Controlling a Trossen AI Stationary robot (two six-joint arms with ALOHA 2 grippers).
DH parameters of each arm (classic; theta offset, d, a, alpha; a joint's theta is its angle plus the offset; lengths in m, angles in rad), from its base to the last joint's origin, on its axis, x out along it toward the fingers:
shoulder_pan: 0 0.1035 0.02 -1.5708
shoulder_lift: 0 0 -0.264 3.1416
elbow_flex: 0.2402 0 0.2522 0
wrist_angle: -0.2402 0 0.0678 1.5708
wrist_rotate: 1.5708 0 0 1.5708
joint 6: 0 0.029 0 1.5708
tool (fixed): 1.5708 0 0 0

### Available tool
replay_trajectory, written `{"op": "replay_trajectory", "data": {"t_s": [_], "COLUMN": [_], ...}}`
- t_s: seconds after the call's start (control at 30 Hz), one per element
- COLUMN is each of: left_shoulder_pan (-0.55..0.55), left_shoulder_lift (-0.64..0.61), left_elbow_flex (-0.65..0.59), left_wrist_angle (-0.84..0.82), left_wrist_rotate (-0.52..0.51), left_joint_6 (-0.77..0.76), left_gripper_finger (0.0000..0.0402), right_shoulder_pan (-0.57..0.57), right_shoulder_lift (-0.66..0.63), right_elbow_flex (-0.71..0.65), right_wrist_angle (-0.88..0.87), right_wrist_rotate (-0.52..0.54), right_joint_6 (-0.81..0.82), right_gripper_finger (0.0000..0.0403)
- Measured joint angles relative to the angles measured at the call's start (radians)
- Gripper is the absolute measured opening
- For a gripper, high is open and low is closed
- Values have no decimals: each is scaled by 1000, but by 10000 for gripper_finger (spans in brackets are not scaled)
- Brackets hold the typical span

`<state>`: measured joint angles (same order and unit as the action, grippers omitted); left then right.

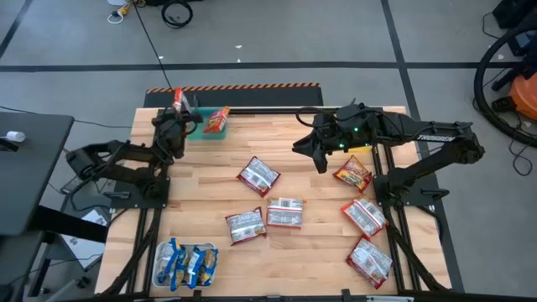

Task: Sort Maruchan noodles
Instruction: Put the orange noodle pack into the green bin

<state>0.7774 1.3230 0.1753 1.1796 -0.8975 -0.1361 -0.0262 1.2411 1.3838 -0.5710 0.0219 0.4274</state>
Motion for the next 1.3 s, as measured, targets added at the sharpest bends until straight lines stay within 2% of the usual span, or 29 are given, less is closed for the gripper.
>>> {"op": "replay_trajectory", "data": {"t_s": [0.3, 0.4, 0.57, 0.67, 0.8, 1.03, 1.3], "left_shoulder_pan": [-7, -16, -25, -35, -26, -11, -11], "left_shoulder_lift": [103, 149, 217, 244, 248, 248, 156], "left_elbow_flex": [2, 2, 25, 26, 26, 25, 29], "left_wrist_angle": [54, 122, 135, 102, 93, 55, -1], "left_wrist_rotate": [-34, -42, 56, 4, -53, 0, -34], "left_joint_6": [25, 19, -12, -14, -19, 10, 87], "left_gripper_finger": [128, 128, 127, 126, 128, 149, 181], "right_shoulder_pan": [-3, -4, -3, 2, 24, 45, 45], "right_shoulder_lift": [0, 0, 0, 0, 0, 0, 0], "right_elbow_flex": [0, 0, 0, 0, 0, 0, 0], "right_wrist_angle": [0, 0, 0, 0, 0, -3, -11], "right_wrist_rotate": [11, 11, 11, -1, -21, 11, 6], "right_joint_6": [18, 18, 35, 69, 92, 97, 122], "right_gripper_finger": [92, 92, 92, 92, 92, 92, 92]}}
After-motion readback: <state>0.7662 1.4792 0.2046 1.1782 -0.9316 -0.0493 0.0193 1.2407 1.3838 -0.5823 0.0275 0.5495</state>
